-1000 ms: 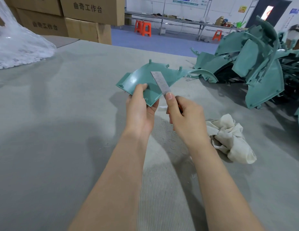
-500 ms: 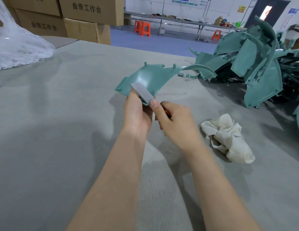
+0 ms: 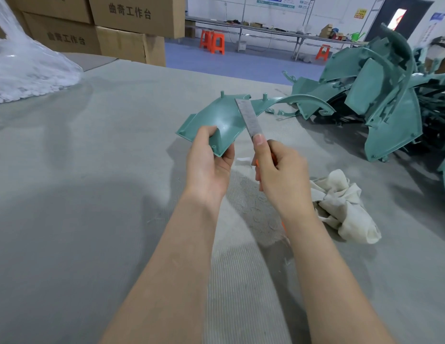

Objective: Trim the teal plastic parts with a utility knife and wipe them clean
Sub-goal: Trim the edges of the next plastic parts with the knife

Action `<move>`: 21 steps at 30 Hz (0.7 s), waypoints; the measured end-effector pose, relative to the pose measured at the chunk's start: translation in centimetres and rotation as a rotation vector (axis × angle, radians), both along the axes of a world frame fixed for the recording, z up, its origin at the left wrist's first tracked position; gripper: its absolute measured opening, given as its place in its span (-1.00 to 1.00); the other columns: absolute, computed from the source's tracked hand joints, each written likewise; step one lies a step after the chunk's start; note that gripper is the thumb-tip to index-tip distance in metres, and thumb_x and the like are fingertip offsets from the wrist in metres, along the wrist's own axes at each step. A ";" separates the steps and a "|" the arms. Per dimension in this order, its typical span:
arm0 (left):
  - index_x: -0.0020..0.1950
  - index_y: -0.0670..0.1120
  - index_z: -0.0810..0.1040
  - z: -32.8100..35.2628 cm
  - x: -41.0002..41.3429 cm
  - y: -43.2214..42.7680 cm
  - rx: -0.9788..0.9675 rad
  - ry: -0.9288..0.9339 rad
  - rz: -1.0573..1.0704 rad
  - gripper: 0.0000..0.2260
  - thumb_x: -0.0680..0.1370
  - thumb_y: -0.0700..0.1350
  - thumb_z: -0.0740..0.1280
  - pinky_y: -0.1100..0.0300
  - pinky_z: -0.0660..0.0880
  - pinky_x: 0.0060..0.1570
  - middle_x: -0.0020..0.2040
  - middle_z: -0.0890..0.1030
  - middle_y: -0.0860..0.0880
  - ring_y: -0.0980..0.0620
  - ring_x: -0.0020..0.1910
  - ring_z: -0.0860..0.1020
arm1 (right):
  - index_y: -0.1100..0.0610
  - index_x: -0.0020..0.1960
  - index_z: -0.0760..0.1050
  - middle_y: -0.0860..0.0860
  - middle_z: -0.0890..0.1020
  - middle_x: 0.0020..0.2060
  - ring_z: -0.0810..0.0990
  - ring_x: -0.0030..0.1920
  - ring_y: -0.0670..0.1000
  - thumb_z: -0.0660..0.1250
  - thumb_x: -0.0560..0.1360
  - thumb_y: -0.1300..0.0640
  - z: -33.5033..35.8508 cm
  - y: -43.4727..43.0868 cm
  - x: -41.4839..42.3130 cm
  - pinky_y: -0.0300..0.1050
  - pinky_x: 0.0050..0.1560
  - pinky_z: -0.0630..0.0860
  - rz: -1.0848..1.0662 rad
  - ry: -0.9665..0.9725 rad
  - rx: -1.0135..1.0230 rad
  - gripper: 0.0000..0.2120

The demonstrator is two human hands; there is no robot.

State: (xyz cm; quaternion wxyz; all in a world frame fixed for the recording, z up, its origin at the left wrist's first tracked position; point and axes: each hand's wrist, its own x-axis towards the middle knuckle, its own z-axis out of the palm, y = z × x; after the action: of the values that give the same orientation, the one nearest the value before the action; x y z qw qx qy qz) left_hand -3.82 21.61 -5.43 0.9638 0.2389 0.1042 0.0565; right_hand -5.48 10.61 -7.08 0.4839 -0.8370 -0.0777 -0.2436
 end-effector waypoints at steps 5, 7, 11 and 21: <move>-0.12 -0.18 0.52 0.0 0.0 0.1 -0.025 -0.007 0.001 -0.91 0.55 -0.27 0.25 0.36 0.46 -0.49 -0.23 0.56 -0.07 0.06 -0.25 0.52 | 0.26 -0.28 0.45 0.15 0.54 -0.44 0.50 -0.39 0.18 0.15 0.61 -0.16 0.0 0.2 -0.2 0.17 -0.26 0.51 0.041 0.013 -0.056 -0.47; -0.21 -0.17 0.51 -0.1 0.1 0.1 -0.027 -0.011 0.012 -0.85 0.55 -0.28 0.24 0.35 0.48 -0.45 -0.34 0.54 -0.03 0.11 -0.37 0.51 | 0.29 -0.25 0.46 0.20 0.54 -0.43 0.51 -0.38 0.22 0.15 0.61 -0.15 0.0 0.5 -0.3 0.17 -0.26 0.51 0.072 0.016 -0.118 -0.47; -0.22 -0.13 0.49 -0.3 0.3 0.1 0.037 -0.009 0.020 -0.83 0.56 -0.22 0.21 0.31 0.48 -0.44 -0.33 0.50 0.00 0.10 -0.39 0.49 | 0.30 -0.24 0.47 0.22 0.54 -0.42 0.51 -0.37 0.24 0.14 0.61 -0.15 0.0 1.0 -0.5 0.16 -0.24 0.50 0.131 0.034 -0.209 -0.47; -0.15 -0.16 0.51 -0.2 0.1 0.2 0.026 0.004 0.032 -0.89 0.56 -0.25 0.25 0.34 0.47 -0.45 -0.31 0.54 -0.03 0.12 -0.38 0.53 | 0.31 -0.25 0.46 0.22 0.54 -0.42 0.50 -0.38 0.24 0.17 0.60 -0.14 0.2 0.6 -0.6 0.19 -0.27 0.50 0.081 0.014 -0.104 -0.47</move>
State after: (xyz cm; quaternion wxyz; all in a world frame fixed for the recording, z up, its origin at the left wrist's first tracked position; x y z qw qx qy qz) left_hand -3.70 21.80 -5.66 0.9594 0.2498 0.1092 0.0725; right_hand -6.05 11.23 -6.85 0.4495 -0.8590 -0.1206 -0.2135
